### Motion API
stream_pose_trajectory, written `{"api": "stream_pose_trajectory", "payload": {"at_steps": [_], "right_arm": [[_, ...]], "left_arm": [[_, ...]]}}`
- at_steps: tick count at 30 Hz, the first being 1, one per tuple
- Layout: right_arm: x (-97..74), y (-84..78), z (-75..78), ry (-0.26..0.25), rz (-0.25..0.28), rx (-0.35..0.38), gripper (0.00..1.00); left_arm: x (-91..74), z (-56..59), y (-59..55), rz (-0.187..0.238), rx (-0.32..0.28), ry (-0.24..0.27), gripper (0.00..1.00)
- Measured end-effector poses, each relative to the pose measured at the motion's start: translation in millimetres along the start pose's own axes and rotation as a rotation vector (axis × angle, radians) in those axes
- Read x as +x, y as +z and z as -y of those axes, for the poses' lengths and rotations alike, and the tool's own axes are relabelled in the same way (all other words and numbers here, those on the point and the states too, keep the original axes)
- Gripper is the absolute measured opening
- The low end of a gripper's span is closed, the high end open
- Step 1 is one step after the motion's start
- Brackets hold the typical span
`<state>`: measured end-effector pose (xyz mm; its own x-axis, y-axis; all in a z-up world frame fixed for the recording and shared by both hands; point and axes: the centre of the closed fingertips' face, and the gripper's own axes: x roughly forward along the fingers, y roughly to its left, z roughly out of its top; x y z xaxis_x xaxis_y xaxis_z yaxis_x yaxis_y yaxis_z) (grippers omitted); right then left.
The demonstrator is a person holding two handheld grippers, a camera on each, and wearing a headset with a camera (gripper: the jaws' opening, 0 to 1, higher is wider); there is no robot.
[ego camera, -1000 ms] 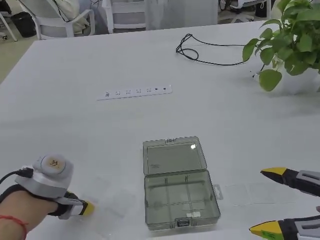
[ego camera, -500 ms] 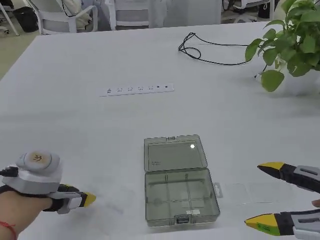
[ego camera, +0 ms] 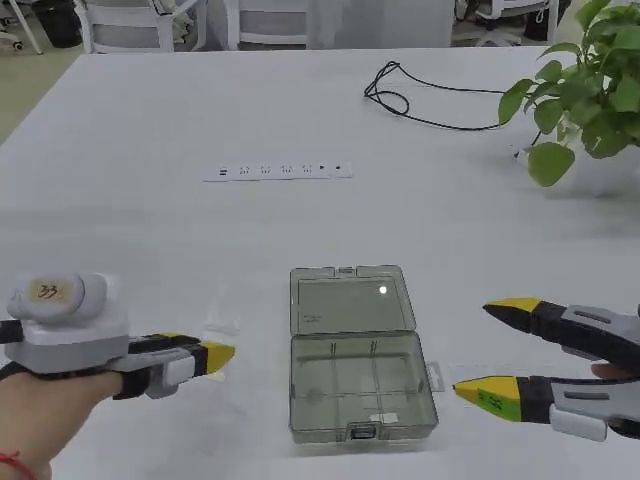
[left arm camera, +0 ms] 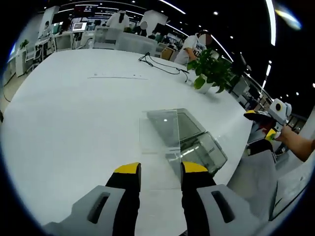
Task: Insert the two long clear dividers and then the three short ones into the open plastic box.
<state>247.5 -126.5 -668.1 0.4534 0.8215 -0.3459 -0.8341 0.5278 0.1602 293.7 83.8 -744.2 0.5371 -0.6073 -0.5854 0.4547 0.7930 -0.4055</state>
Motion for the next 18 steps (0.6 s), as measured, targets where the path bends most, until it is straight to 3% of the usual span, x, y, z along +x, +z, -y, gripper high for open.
{"api": "stream_pose_trajectory", "payload": {"at_steps": [5, 7, 13, 18], "right_arm": [[10.0, 13.6, -4.6, -0.006, 0.001, 0.072, 0.57], [13.7, 21.7, -6.3, -0.007, 0.027, 0.083, 0.56], [23.9, 35.1, -10.5, -0.03, 0.043, 0.13, 0.48], [33.3, 39.3, -13.3, -0.057, 0.053, 0.185, 0.37]], "left_arm": [[6.2, 36.0, 9.8, 0.052, -0.012, -0.087, 0.3], [9.2, 50.5, 12.0, 0.065, -0.018, -0.118, 0.3], [16.4, 82.2, 18.5, 0.109, -0.022, -0.182, 0.3], [23.2, 105.9, 23.0, 0.129, 0.021, -0.229, 0.3]]}}
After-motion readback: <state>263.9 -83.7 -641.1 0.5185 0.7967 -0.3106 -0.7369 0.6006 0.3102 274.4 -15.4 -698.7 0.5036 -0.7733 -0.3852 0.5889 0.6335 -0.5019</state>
